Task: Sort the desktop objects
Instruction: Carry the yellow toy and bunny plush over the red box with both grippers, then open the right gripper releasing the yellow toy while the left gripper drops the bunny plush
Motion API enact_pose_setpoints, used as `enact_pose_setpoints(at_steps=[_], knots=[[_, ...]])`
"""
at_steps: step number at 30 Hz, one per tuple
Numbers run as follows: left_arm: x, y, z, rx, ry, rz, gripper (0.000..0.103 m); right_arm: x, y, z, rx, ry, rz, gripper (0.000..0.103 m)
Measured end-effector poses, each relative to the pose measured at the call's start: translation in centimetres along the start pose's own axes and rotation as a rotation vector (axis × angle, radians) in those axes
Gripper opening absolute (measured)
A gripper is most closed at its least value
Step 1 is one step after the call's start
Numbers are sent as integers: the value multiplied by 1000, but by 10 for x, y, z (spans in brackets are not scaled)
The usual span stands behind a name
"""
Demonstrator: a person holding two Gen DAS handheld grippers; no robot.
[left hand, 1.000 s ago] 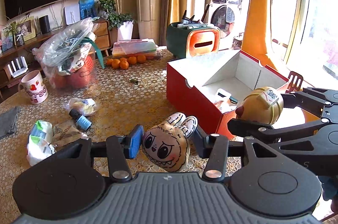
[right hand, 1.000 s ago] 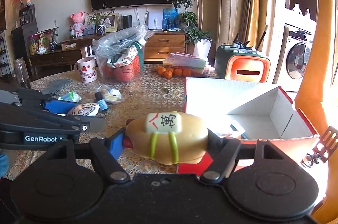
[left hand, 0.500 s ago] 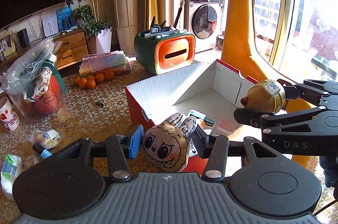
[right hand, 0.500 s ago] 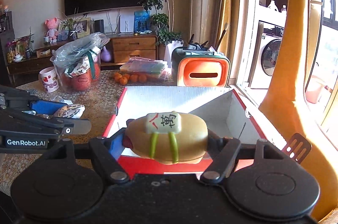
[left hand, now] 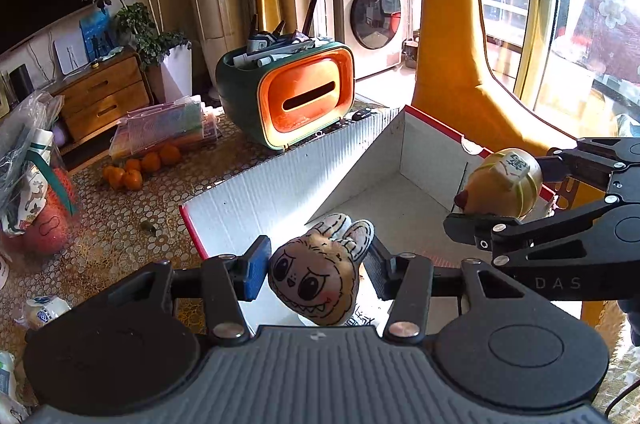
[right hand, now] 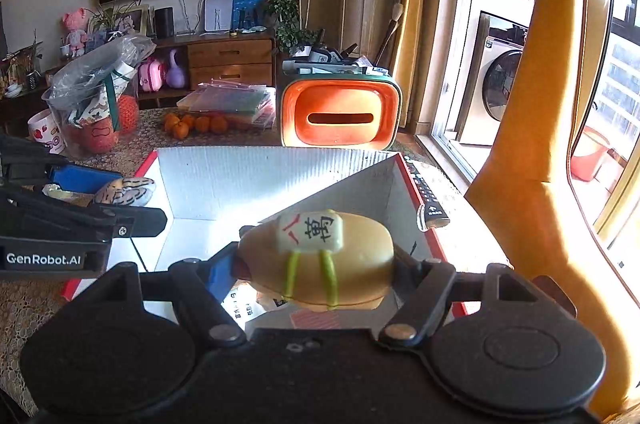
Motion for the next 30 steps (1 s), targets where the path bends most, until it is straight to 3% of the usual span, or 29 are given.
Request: enact_pose_setpoints(at_steps=[10, 21, 30], knots=[[-9, -15, -47, 79, -19, -18, 49, -24, -4, -42, 101, -27, 13, 74], [-20, -16, -104, 235, -33, -78, 49, -32, -7, -83, 241, -61, 80, 74], [-31, -7, -130, 387, 0, -127, 50, -24, 1, -103, 346, -76, 151, 74]])
Point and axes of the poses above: each gripper's, at about its wrist camera, not at the fingertips, and z roughly against the way its jaws point, x to its left, y to its underside, the point moved 2 cm from there along -z, roughly the way its jaws point, and after that the axes turned 11 degrees about -y, right-handed, at the moved point
